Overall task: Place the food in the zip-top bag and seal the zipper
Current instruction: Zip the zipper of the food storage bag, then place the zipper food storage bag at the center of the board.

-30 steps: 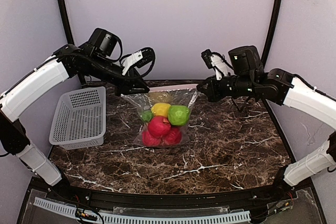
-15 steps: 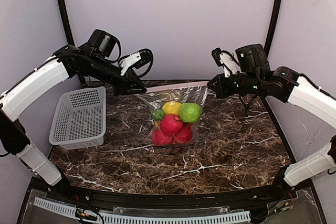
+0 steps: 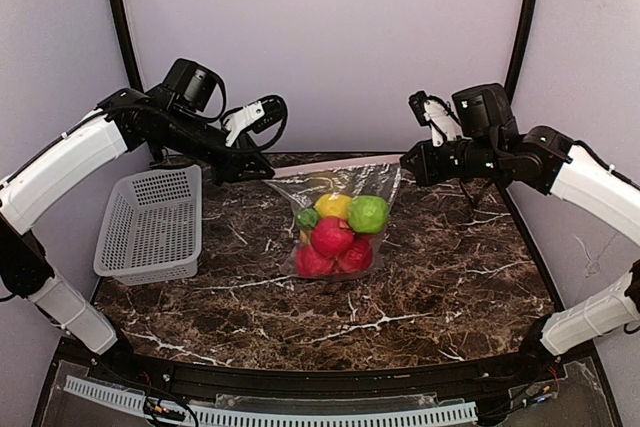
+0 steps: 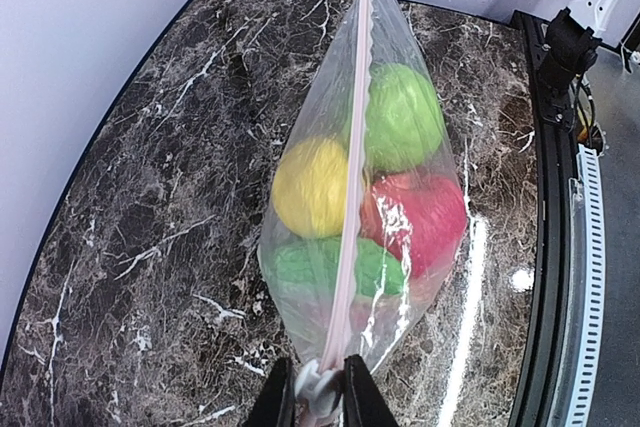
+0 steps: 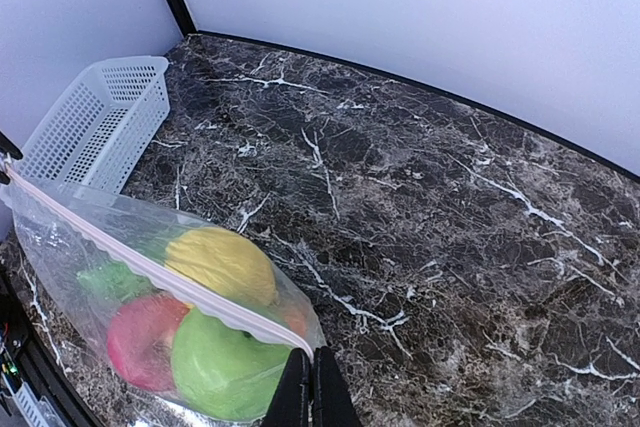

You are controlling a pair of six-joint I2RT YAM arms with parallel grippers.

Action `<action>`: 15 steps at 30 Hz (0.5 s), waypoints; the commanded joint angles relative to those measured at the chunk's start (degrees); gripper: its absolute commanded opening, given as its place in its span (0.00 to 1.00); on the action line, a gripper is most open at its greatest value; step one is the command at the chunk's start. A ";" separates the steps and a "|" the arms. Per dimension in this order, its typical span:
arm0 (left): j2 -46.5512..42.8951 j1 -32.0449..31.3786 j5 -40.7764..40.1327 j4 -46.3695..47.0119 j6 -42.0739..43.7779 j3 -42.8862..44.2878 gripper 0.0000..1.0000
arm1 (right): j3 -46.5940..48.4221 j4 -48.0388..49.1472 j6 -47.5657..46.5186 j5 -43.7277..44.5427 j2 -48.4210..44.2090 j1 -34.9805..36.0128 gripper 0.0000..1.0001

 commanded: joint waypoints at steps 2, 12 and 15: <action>-3.56 1.58 -3.77 -5.53 0.02 -1.59 0.01 | 0.52 -1.42 1.59 7.00 -1.61 -2.86 0.00; -1.91 1.58 -5.77 8.63 -9.63 -6.13 0.01 | -0.58 4.56 5.39 3.12 1.24 -2.97 0.00; 0.12 1.69 -7.61 13.07 -13.04 -6.72 0.01 | 0.91 5.14 7.61 3.09 5.24 -3.69 0.00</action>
